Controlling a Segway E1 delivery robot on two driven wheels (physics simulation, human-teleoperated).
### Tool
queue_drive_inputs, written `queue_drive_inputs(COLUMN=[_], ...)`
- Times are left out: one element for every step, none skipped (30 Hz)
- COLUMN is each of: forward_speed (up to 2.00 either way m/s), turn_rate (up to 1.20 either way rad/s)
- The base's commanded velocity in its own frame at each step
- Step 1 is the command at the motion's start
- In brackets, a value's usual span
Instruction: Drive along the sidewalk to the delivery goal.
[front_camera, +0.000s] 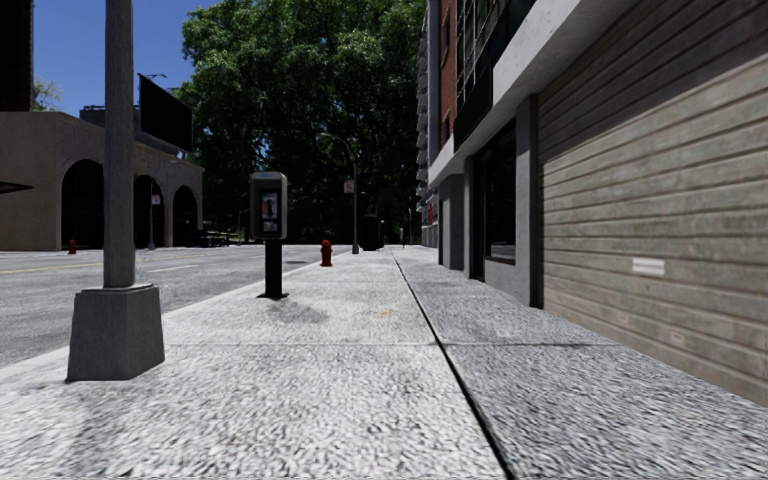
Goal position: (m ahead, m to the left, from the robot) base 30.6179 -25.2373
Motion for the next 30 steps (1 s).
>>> queue_drive_inputs(forward_speed=[2.00,2.00,2.00,2.00,2.00,2.00,2.00,2.00,2.00,2.00,2.00,2.00,2.00,2.00,2.00,2.00,2.00,2.00,2.00,2.00,2.00,2.00,2.00,2.00,2.00,2.00,2.00,2.00,2.00,2.00], turn_rate=[0.00,0.00,0.00,0.00,0.00,0.00,0.00,0.00,0.00,0.00,0.00,0.00,0.00,0.00,0.00,0.00,0.00,0.00,0.00,0.00,0.00,0.00,0.00,0.00,0.00,0.00,0.00,0.00,0.00,0.00])
